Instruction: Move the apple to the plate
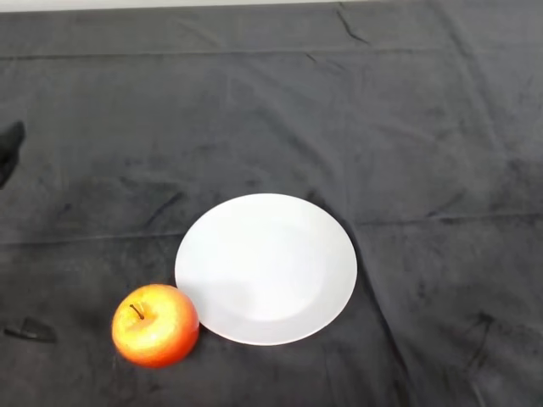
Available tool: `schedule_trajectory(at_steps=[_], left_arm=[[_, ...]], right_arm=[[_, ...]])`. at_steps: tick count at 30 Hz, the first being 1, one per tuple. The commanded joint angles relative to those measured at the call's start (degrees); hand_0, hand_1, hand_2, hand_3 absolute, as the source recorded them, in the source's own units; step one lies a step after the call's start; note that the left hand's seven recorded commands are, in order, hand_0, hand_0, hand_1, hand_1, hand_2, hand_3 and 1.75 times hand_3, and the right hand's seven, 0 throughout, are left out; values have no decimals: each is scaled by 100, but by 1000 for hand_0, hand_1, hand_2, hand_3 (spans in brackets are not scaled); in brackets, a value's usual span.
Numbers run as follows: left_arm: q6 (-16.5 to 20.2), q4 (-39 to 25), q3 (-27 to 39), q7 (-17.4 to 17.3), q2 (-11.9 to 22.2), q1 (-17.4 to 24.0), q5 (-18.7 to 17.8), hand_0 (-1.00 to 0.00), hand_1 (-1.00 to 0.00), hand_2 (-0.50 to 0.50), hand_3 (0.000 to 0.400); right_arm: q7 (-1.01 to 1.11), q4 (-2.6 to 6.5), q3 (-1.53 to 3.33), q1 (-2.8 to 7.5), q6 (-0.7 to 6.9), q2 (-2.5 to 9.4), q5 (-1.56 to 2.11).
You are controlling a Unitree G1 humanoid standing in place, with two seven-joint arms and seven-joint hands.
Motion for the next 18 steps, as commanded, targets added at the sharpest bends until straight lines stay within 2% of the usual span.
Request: schedule_trajectory(at_steps=[1, 10, 18], left_arm=[[135, -352, -151, -79, 218, 313, -26, 0, 0, 0, 0], [531, -1106, -346, -61, 194, 559, 152, 0, 0, 0, 0], [602, -1252, -471, -123, 184, 577, 297, 0, 0, 0, 0]], right_arm=[[18, -140, -91, -125, -35, -118, 63], [9, -162, -86, -117, -31, -110, 62], [1, -178, -81, -111, -27, -105, 61]])
